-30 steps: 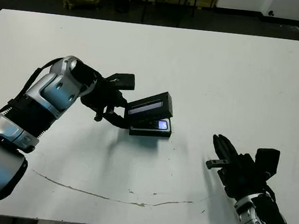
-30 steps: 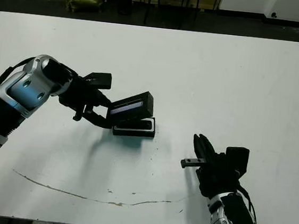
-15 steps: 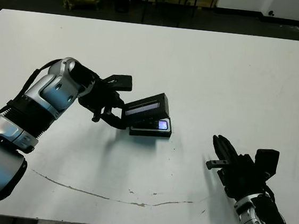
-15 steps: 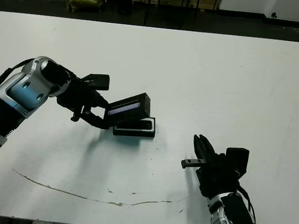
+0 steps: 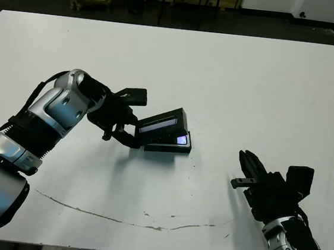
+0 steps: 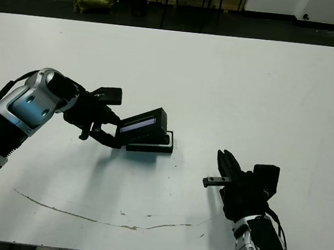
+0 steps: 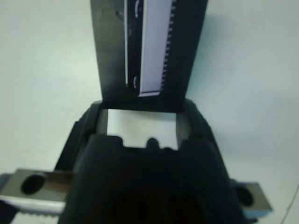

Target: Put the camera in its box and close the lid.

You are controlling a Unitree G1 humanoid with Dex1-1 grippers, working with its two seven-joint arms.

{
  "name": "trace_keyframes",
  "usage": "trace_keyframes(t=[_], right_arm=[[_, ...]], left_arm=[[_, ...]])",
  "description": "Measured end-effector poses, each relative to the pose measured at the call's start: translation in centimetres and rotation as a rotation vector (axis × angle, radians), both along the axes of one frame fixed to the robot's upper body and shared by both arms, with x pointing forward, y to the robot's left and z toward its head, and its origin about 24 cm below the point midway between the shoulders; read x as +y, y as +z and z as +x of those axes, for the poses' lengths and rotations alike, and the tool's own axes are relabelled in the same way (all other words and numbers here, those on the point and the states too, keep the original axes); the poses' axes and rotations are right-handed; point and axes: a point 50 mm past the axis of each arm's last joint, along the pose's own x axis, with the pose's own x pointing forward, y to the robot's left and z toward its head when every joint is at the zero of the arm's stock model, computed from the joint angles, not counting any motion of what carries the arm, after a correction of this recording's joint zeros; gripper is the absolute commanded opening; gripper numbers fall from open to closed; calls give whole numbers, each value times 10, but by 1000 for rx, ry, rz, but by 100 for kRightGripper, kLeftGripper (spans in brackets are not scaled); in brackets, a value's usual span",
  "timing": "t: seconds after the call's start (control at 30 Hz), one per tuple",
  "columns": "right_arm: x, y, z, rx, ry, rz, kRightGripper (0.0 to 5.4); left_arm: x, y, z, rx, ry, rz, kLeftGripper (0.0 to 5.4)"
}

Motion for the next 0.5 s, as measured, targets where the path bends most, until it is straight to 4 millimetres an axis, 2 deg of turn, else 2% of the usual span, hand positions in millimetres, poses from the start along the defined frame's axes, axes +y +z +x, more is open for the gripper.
trace_keyframes(t=[0.5], right_arm=[[0,-1,0,9,-7,-4,0]], left_arm=[[-2,-2,-1,-4,-3,10,224]])
